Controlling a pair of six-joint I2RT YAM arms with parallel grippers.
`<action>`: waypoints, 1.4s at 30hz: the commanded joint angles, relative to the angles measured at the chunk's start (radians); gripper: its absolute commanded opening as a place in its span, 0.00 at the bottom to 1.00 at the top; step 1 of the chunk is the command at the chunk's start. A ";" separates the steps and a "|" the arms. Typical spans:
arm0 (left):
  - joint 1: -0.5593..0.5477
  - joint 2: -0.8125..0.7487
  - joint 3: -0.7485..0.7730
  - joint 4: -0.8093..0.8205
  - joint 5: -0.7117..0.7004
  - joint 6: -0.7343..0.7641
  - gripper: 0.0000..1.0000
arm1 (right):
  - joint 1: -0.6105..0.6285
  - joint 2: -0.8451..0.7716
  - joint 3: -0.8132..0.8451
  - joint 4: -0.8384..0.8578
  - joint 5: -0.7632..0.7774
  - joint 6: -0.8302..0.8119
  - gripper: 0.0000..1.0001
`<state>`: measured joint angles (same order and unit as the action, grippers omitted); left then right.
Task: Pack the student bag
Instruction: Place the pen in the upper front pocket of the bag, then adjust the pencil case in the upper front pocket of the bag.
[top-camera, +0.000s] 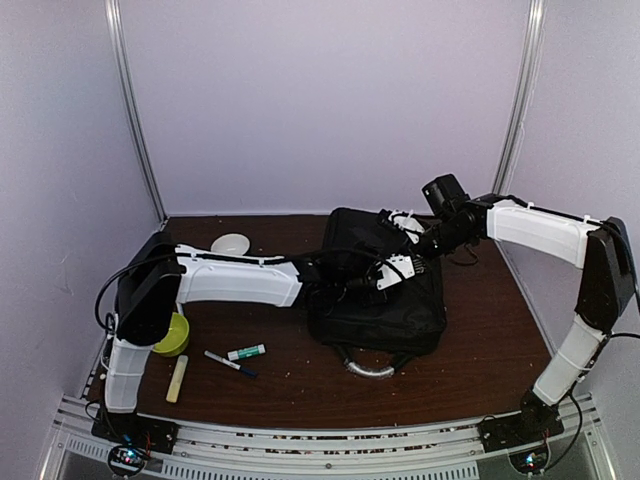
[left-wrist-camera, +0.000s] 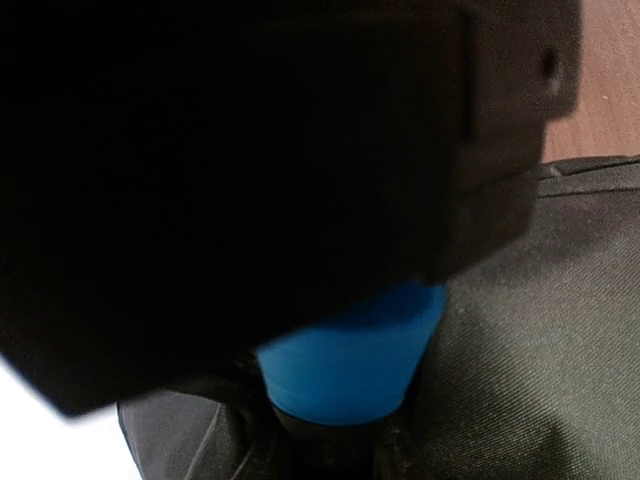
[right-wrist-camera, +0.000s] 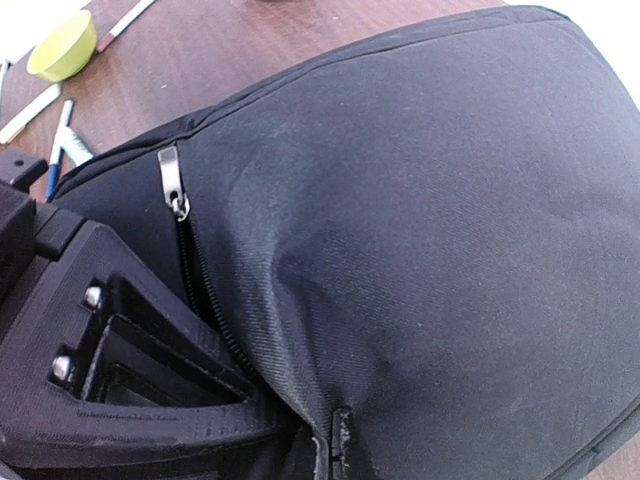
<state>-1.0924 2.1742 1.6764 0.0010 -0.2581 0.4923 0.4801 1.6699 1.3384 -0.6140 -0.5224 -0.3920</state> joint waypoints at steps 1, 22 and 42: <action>0.077 0.088 -0.016 0.020 -0.145 0.009 0.27 | 0.020 -0.090 0.042 0.032 -0.106 0.036 0.00; 0.023 -0.248 -0.265 -0.004 0.043 -0.228 0.54 | 0.018 -0.083 0.071 0.037 -0.063 0.084 0.00; -0.009 -0.374 -0.376 -0.121 0.317 -0.432 0.00 | 0.018 -0.076 0.072 0.037 -0.076 0.092 0.00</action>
<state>-1.0962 1.7458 1.2301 -0.1432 -0.0498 0.0826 0.4934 1.6417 1.3552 -0.6476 -0.5320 -0.3099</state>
